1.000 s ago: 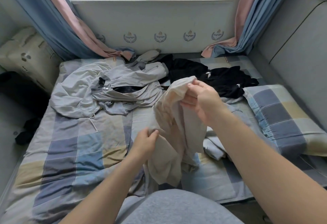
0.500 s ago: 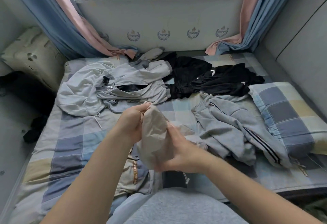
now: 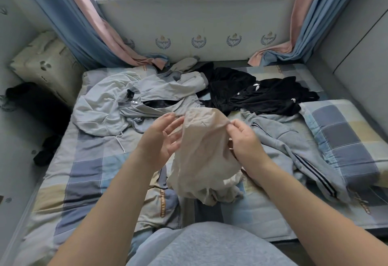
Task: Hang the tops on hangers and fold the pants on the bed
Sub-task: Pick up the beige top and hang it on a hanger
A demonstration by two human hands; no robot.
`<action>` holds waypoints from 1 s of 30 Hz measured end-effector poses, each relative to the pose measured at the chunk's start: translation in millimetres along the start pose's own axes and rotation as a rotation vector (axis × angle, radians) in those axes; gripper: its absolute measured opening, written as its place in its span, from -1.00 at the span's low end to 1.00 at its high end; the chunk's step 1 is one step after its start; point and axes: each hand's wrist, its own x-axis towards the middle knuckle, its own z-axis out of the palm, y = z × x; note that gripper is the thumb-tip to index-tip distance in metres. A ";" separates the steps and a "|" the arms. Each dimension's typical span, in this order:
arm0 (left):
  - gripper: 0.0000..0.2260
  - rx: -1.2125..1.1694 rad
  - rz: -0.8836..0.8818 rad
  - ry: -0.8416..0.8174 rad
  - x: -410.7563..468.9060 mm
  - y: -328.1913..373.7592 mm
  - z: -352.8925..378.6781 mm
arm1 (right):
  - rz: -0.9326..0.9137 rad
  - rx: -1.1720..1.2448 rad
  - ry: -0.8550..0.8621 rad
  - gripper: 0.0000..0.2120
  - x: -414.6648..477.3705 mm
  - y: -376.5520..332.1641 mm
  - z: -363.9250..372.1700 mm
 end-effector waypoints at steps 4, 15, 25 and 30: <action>-0.19 0.564 0.046 -0.238 -3.1 -22.1 -6.5 | 0.108 0.232 -0.007 -0.76 4.9 -32.1 -8.1; -0.84 1.058 0.299 -0.072 6.1 -80.8 -7.3 | 0.109 0.538 0.042 -0.77 6.0 -63.9 -23.0; -0.80 0.534 0.123 0.169 -7.8 -31.0 15.1 | 0.062 -0.046 -0.190 -0.06 -11.6 4.6 -21.9; -0.76 0.489 0.045 0.078 -23.8 -15.2 31.3 | 0.122 -0.447 -0.247 0.03 -13.4 50.0 -4.8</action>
